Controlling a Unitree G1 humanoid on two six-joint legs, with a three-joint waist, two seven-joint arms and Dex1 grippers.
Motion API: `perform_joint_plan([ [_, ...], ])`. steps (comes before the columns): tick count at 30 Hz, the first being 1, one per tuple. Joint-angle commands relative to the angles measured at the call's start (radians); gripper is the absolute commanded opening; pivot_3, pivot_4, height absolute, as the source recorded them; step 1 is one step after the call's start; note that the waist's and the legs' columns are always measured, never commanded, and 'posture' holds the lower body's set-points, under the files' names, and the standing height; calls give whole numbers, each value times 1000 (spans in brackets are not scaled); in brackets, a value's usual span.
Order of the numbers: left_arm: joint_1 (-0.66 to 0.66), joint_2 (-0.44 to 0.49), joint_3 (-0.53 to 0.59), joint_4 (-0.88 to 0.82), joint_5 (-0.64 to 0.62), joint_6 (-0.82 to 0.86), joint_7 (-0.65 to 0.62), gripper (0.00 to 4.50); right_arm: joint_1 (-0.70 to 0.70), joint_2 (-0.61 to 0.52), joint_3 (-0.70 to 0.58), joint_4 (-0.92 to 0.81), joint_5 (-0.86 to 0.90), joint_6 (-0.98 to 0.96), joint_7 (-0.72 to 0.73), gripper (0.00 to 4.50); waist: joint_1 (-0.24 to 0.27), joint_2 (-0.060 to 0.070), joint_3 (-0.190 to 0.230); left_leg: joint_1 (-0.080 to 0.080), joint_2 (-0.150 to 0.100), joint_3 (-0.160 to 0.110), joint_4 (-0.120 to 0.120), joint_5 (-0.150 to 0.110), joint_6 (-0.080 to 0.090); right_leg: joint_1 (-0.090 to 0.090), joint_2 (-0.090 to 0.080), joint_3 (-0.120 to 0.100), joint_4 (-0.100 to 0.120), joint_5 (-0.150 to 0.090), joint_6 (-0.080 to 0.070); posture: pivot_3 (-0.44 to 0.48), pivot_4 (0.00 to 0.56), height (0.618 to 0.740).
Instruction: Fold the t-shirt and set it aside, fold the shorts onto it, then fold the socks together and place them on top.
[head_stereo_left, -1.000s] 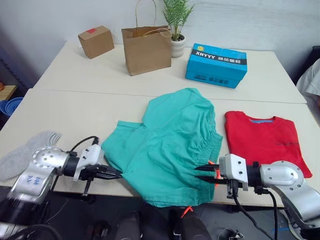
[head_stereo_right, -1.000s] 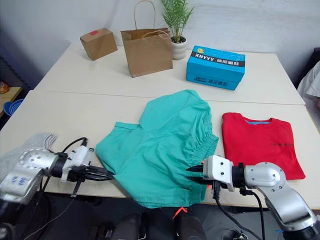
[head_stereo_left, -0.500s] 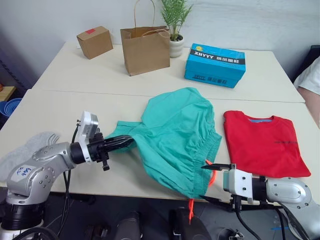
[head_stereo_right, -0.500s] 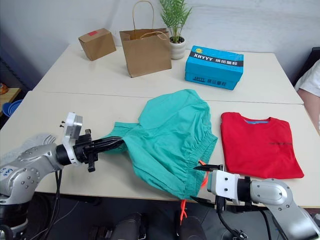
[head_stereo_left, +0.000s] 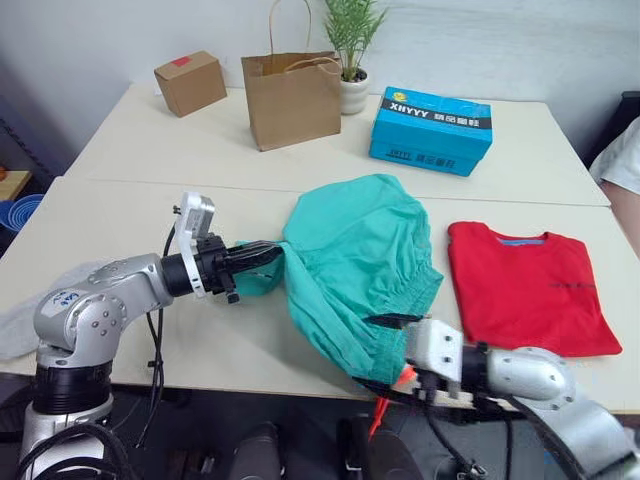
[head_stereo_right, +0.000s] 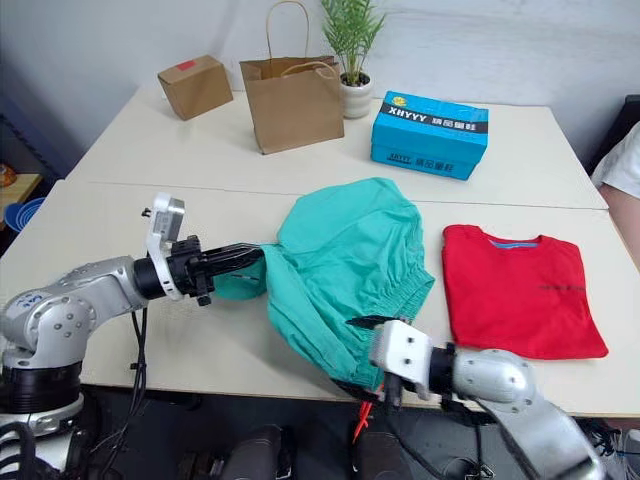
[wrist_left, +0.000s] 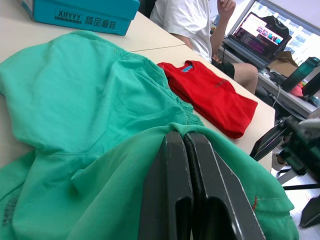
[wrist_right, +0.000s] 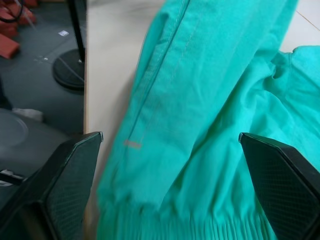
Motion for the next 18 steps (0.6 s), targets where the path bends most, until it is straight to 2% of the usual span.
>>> perform_joint_plan([
  [1, -27, 8, 27, -10, -38, 26, 8, 0, -19, 24, 32, -3, -38, 67, -53, 4454, 0, 0, 0, 0, 0, 0, 0, 0, 0, 0, 0, 0, 0, 0, 0, 0, 150, 740],
  [3, -41, 5, 41, 6, -45, 37, 18, 0, -27, 31, 49, -8, -35, 96, -56, 4454, 1, 0, 0, -1, 0, 0, 0, 0, -1, 0, 0, 0, -1, 0, 0, 0, 150, 740],
  [6, -57, 0, 46, 21, -47, 42, 28, 0, -40, 35, 70, -7, -38, 122, -54, 3906, -1, 0, 0, -1, 0, 0, 0, 0, 0, 0, 0, 0, -1, 0, 0, 0, 150, 740],
  [17, -71, 3, 70, 37, -54, 37, 28, 0, -32, -13, 18, 7, -62, 101, -46, 172, 0, 0, 0, -1, 0, 0, 0, 0, 0, 0, 0, 0, -1, 0, 0, 0, 150, 740],
  [18, -62, 14, 70, 33, -53, 34, 12, 0, -31, -20, -2, 12, -58, 92, -42, 11, 0, 0, 0, -1, 0, 0, 0, 0, 0, 0, 0, 0, -1, 0, 0, 0, 150, 740],
])
